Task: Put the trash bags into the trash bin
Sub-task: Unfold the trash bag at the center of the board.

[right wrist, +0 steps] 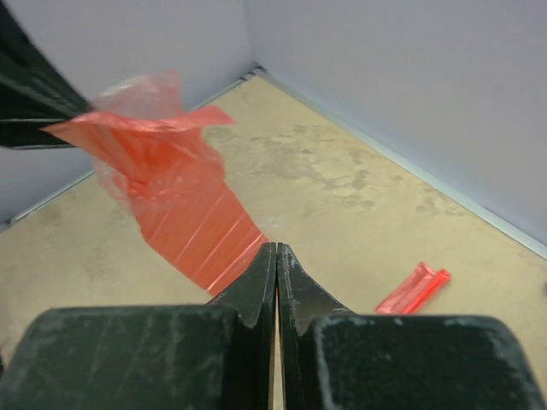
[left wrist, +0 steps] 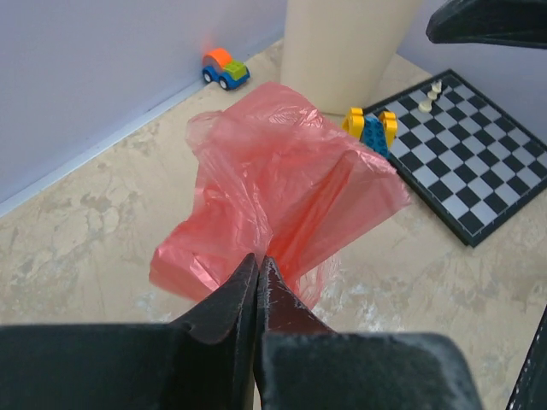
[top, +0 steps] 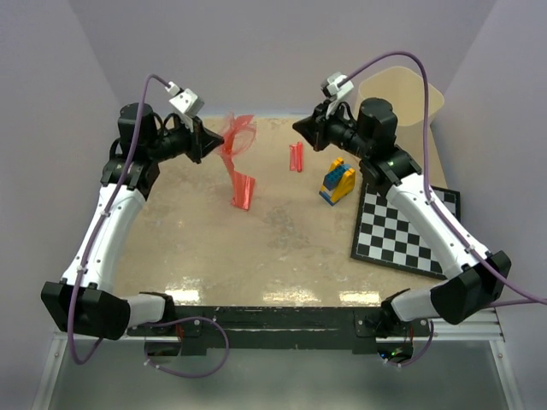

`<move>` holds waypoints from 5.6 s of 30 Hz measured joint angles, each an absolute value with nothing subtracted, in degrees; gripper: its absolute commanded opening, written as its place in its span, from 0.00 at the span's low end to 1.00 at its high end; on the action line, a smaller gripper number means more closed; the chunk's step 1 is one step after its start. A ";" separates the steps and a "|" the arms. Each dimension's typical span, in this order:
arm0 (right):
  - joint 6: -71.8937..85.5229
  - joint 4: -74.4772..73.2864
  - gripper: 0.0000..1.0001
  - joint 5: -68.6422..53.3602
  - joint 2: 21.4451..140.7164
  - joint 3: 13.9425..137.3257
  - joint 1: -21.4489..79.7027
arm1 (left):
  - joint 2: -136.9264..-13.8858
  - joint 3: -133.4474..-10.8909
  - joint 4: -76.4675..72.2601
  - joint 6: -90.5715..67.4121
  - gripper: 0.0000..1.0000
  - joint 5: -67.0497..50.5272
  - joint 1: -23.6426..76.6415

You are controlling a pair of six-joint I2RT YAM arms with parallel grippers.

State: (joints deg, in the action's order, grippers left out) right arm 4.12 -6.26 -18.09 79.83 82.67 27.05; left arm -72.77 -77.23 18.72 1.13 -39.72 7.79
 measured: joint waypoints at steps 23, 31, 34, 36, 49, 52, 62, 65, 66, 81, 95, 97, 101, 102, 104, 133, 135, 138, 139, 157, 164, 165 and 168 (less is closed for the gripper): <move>17.76 10.33 0.70 -44.77 93.32 82.74 29.26 | -70.81 -74.43 14.57 -3.86 0.00 -49.82 8.34; 20.43 12.93 0.00 -44.05 96.44 83.90 31.38 | -69.89 -74.32 15.22 -3.53 0.00 -50.94 8.34; 20.49 12.34 0.00 -40.60 96.29 84.25 30.98 | -68.55 -74.11 16.62 -2.59 0.00 -49.52 8.34; 20.08 10.48 0.00 -36.01 95.83 84.33 30.48 | -67.07 -73.60 17.56 -1.98 0.00 -47.42 8.34; 15.11 5.15 0.00 -29.02 90.72 84.27 29.58 | -64.99 -70.65 18.83 2.39 0.79 -44.23 9.08; 14.04 3.60 0.00 -29.02 90.72 84.23 29.61 | -64.99 -72.18 18.52 6.22 0.79 -42.11 11.68; 13.41 3.38 0.00 -29.04 90.72 84.20 29.74 | -72.47 -81.82 19.79 18.31 0.50 -36.16 21.65; 13.02 3.33 0.00 -29.04 90.72 84.20 29.85 | -77.47 -84.36 21.39 20.53 0.42 -34.61 21.82; 12.93 3.33 0.00 -29.04 90.72 84.20 29.89 | -78.83 -84.84 21.96 20.95 0.35 -34.20 21.82; 12.82 0.19 0.00 -26.17 88.82 82.04 26.44 | -73.82 -78.98 19.84 22.15 0.00 -16.19 20.12; 14.17 -1.69 0.00 -26.76 85.45 78.32 21.98 | -72.84 -75.61 17.23 12.62 0.42 -20.05 13.87; 13.82 -1.91 0.00 -27.00 85.41 78.32 21.23 | -72.79 -75.61 17.12 12.95 0.52 -24.75 13.52; 13.61 -2.48 0.00 -27.55 85.41 78.32 20.67 | -72.20 -75.26 16.19 14.63 0.64 -29.67 15.33; 13.56 -2.57 0.00 -27.77 85.41 78.32 20.67 | -72.10 -75.29 15.73 15.09 0.65 -30.70 16.21; 13.47 -2.61 0.00 -28.12 85.41 78.35 20.88 | -72.16 -75.77 15.53 16.21 0.65 -32.56 17.85; 12.47 -4.14 0.00 -30.02 84.75 78.41 20.51 | -87.09 -87.55 30.17 31.00 0.00 -36.10 21.28; 12.67 -4.51 0.00 -30.20 84.75 78.41 18.76 | -86.15 -85.58 29.41 29.98 0.00 -33.89 19.66; 13.06 -4.86 0.00 -30.39 84.66 78.39 16.32 | -85.60 -84.36 28.80 27.94 0.00 -32.27 16.71; 13.21 -4.86 0.00 -30.61 84.64 78.35 15.77 | -85.60 -84.29 28.58 27.14 0.00 -32.10 15.70; 1.98 -6.48 0.96 -35.40 84.75 80.84 22.85 | -85.60 -84.09 27.44 19.59 0.00 -36.38 13.54; -6.85 -7.99 0.98 -33.65 89.21 87.94 26.61 | -85.58 -84.64 28.80 20.29 0.00 -37.26 13.56; -8.40 -8.97 0.99 -33.63 90.83 90.13 26.55 | -85.58 -84.93 29.08 20.53 0.00 -37.26 13.56; -13.32 -13.21 0.99 -34.13 96.09 96.44 26.30 | -85.56 -86.08 29.78 20.78 0.00 -37.32 13.56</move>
